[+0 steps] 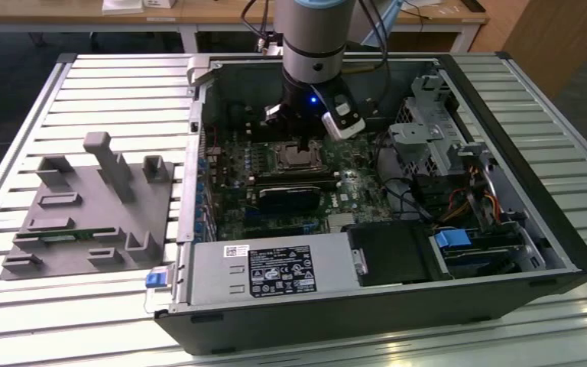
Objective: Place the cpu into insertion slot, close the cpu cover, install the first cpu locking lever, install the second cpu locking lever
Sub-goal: 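Install the second cpu locking lever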
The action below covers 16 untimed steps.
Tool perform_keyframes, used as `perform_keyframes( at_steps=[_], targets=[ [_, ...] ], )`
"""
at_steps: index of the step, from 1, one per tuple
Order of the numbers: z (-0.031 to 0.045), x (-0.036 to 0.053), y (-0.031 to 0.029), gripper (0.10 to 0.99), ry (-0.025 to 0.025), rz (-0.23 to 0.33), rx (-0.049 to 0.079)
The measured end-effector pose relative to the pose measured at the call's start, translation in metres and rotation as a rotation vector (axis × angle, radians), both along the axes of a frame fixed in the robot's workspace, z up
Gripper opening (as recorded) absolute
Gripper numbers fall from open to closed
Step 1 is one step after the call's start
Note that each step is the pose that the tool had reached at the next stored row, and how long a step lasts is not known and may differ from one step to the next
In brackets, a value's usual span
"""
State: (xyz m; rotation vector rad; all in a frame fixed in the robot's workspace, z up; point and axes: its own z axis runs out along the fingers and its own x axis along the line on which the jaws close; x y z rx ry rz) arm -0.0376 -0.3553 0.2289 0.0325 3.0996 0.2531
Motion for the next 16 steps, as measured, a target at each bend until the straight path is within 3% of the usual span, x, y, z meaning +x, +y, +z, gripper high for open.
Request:
perform_keyframes(
  at_steps=[16],
  targets=[
    [0.0059, -0.0001, 0.0003, 0.106, -0.0001, 0.0, 0.0]
  ],
)
